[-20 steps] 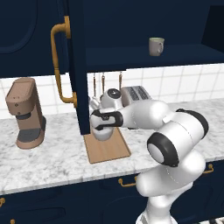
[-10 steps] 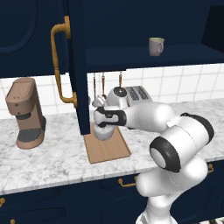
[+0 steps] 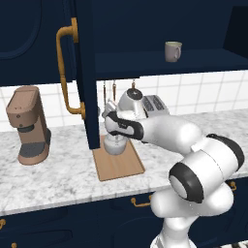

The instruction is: Pick the kettle from the counter and place it on the tray. Then pick the mug from the cabinet and place it on the tray. Then close the cabinet doors.

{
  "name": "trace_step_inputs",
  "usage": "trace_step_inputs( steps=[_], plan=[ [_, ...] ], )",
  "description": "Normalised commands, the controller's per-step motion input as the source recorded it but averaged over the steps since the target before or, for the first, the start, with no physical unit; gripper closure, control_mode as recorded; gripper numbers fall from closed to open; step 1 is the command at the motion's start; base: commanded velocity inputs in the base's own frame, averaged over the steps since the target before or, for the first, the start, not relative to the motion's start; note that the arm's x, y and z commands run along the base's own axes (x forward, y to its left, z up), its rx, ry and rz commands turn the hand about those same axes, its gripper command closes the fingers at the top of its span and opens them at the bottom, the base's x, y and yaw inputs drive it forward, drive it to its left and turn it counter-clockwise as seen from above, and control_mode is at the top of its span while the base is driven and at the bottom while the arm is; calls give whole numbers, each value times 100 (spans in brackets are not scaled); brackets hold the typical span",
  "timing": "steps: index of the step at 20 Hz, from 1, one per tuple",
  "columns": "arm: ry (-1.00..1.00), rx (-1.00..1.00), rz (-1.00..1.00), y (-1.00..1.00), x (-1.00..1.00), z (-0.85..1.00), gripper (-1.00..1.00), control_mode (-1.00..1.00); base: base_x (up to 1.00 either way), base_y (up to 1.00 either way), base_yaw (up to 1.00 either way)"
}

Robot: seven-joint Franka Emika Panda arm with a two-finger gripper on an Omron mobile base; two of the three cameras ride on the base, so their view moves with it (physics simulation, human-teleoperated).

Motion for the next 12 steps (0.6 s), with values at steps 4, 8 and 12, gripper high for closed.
trace_step_inputs(
  steps=[4, 8, 12],
  plan=[
    [0, -7, 0, 0, -56, 27, -100, -100, 0, 0, 0],
    [0, -10, 0, -3, -74, 26, -100, -100, 0, 0, 0],
    [0, -7, 0, -24, -65, 36, -100, -100, 0, 0, 0]
  ],
)
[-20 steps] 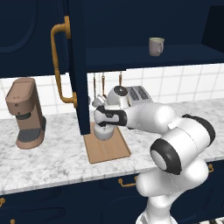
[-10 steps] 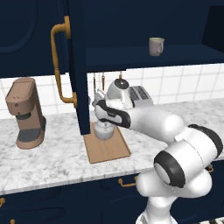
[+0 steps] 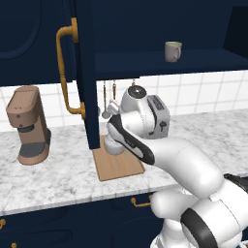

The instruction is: Pick the kettle from the counter and place it on the tray. Then pick the mug from the cabinet and place it on the tray. Then close the cabinet doors.

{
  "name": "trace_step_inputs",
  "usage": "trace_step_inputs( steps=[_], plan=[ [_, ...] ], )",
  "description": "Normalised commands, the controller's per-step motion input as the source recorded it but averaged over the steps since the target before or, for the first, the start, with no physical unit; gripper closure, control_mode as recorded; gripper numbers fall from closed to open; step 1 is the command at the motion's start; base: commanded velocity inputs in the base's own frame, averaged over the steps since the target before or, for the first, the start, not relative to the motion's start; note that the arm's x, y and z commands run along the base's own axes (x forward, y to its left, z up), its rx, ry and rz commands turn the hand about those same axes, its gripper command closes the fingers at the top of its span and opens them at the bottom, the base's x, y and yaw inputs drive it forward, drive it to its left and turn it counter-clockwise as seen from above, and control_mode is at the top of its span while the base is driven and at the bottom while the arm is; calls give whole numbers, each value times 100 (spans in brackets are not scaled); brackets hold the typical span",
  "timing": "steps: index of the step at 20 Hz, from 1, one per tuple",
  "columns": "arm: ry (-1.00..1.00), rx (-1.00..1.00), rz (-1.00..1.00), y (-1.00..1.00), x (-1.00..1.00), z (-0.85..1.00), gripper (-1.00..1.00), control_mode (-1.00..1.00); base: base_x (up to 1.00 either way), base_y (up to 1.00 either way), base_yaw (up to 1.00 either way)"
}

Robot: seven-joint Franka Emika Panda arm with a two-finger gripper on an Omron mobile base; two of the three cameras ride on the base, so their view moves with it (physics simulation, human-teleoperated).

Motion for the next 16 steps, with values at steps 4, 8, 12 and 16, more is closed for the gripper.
trace_step_inputs(
  steps=[4, 8, 12, 16],
  plan=[
    [0, -7, 0, -42, -49, 43, -100, -100, 0, 0, 0],
    [0, -8, 1, -51, -38, 48, -100, -100, 0, 0, 0],
    [0, -10, 0, -54, -30, 48, -100, -100, 0, 0, 0],
    [0, -14, 1, -61, -27, 43, -100, -100, 0, 0, 0]
  ],
)
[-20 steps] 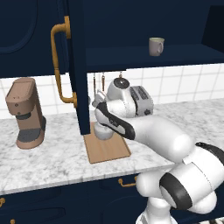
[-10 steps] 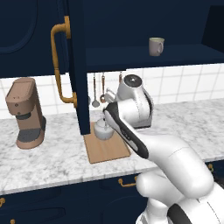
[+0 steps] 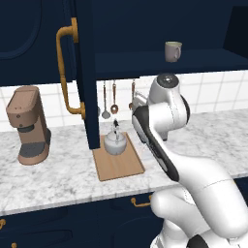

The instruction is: Pick the kettle from the counter and place it on the tray. Then pick the mug from the cabinet and place it on the tray. Then close the cabinet doors.

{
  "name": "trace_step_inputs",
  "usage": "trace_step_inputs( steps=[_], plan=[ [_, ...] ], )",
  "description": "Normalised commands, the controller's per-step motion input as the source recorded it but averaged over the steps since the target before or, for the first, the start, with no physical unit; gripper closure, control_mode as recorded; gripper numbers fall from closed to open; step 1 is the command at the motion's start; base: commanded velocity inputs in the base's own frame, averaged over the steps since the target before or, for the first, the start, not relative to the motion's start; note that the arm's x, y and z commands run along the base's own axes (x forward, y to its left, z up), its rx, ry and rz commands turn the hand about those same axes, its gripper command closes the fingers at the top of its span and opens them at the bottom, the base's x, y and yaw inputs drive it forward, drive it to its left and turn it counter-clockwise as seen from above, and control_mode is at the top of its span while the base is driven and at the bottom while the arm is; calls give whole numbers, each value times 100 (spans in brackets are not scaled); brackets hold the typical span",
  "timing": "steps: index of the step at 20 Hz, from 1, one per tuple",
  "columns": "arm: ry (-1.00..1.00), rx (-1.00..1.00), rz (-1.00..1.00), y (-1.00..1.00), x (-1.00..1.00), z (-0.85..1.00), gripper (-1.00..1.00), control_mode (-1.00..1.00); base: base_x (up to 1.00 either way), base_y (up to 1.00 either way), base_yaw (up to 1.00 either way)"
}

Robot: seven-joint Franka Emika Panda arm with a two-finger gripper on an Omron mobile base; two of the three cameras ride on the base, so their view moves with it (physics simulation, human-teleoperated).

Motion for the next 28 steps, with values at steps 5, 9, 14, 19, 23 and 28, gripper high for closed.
trace_step_inputs(
  steps=[5, 9, 14, 19, 23, 28],
  plan=[
    [0, -15, 7, -64, -33, 39, -100, -100, 0, 0, 0],
    [0, -20, 8, -58, -28, 49, -100, -100, 0, 0, 0],
    [-4, -21, 3, -50, -26, 60, -100, -100, 0, 0, 0],
    [-13, -23, 2, -46, -19, 60, -100, -100, 0, 0, 0],
    [-12, -23, 6, -41, -14, 59, -100, -100, 0, 0, 0],
    [-8, -21, 13, -28, -4, 46, -100, -100, 0, 0, 0]
  ],
)
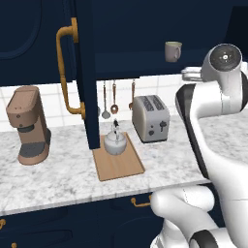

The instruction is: Pick the kettle from the counter and place it on the tray. Then pick the mug from the cabinet and place it on the tray. Then close the cabinet doors.

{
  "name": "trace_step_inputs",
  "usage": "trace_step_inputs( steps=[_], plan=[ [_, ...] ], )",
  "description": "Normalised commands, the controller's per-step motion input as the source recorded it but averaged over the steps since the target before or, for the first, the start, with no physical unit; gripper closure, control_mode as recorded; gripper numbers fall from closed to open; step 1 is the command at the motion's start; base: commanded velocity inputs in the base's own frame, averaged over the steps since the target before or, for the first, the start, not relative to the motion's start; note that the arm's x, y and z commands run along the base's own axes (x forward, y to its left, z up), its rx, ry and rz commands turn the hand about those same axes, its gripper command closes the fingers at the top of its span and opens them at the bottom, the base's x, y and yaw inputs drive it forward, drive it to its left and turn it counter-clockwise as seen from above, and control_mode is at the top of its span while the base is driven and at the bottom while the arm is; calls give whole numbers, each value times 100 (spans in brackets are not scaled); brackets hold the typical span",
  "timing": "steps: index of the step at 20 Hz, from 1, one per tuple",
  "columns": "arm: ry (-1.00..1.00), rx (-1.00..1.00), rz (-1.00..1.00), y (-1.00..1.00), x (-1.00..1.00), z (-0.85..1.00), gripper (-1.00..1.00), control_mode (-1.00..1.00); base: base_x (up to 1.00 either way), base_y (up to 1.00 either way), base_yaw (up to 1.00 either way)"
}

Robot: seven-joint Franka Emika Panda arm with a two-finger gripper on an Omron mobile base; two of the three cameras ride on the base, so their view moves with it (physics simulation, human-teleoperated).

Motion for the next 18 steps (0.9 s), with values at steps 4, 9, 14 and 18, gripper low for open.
trace_step_inputs(
  steps=[4, 9, 14, 18],
  plan=[
    [0, -2, 4, 6, 0, -3, -100, -100, 0, 0, 0],
    [-23, 9, 0, 1, -1, 3, -100, -100, 0, 0, 0],
    [-20, 7, 1, 0, 0, 32, -100, -100, 0, 0, 0],
    [-9, 0, 3, 13, 12, 33, -100, -100, 0, 0, 0]
  ],
)
